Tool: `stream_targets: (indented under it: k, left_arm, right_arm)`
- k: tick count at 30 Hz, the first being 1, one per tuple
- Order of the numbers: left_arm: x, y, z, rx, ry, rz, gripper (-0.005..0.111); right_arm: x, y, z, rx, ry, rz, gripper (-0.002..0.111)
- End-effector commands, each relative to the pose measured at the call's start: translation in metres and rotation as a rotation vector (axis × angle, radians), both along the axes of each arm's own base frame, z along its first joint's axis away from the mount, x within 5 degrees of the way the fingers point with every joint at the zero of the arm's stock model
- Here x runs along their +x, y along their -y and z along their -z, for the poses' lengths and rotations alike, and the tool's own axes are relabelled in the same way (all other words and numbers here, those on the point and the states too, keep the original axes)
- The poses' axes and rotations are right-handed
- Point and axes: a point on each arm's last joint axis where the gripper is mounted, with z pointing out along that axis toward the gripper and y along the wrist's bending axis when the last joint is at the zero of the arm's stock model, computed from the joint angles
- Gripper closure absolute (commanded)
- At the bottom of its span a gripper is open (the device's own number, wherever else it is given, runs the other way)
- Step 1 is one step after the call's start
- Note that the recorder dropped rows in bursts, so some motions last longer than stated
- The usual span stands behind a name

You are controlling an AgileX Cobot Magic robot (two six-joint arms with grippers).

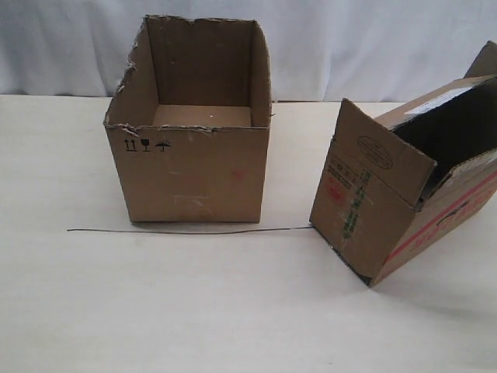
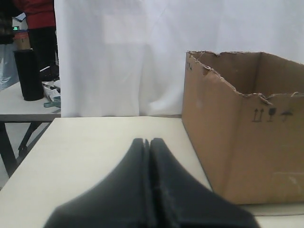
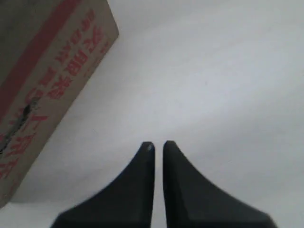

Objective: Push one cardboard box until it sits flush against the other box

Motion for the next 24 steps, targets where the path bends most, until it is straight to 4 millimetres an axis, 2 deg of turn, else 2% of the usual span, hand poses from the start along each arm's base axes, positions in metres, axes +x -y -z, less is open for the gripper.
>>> stream_targets:
  k: [1, 5, 8, 12, 17, 21, 24]
  left_arm:
    - [0.0, 0.0, 0.0, -0.005, 0.005, 0.001, 0.107]
    - [0.0, 0.0, 0.0, -0.005, 0.005, 0.001, 0.107]
    - [0.0, 0.0, 0.0, -0.005, 0.005, 0.001, 0.107]
    - [0.0, 0.0, 0.0, -0.005, 0.005, 0.001, 0.107]
    - [0.0, 0.0, 0.0, -0.005, 0.005, 0.001, 0.107]
    - [0.0, 0.0, 0.0, -0.005, 0.005, 0.001, 0.107]
    - [0.0, 0.0, 0.0, -0.005, 0.005, 0.001, 0.107]
  right_arm:
    - [0.011, 0.01, 0.062, 0.181, -0.034, 0.087, 0.103]
    - [0.032, 0.003, 0.103, 0.338, -0.06, 0.061, 0.103]
    - [0.054, 0.001, 0.142, 0.459, -0.058, 0.062, 0.103]
    - [0.079, 0.007, 0.169, 0.499, -0.089, 0.039, 0.103]
    - [0.119, 0.005, 0.17, 0.695, -0.01, -0.004, 0.103]
    - [0.139, 0.007, 0.177, 0.773, 0.016, 0.014, 0.103]
    - [0.15, -0.001, 0.18, 0.807, 0.02, -0.001, 0.103]
